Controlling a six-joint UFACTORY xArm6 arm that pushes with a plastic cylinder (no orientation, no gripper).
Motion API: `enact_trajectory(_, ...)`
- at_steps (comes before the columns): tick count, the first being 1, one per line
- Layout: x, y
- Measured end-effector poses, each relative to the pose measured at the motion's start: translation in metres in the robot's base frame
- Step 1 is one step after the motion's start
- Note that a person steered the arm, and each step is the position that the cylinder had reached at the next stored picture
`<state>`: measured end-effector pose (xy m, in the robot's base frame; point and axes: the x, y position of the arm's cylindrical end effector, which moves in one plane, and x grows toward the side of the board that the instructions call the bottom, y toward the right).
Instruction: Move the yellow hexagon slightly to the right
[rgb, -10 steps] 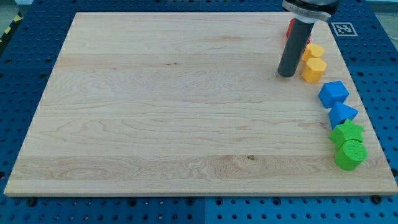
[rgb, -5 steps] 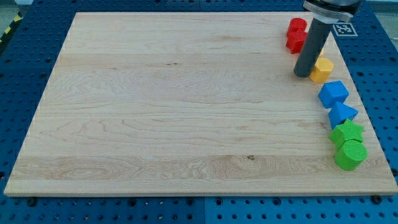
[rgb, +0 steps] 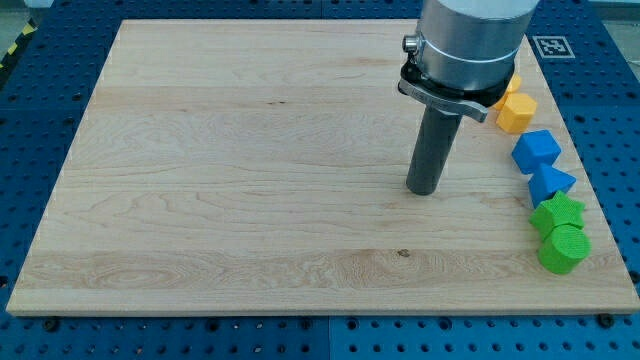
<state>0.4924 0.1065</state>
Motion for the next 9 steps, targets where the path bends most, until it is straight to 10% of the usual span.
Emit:
enact_trajectory(5,-0.026,-0.132)
enact_trajectory(9,-0.202,-0.047)
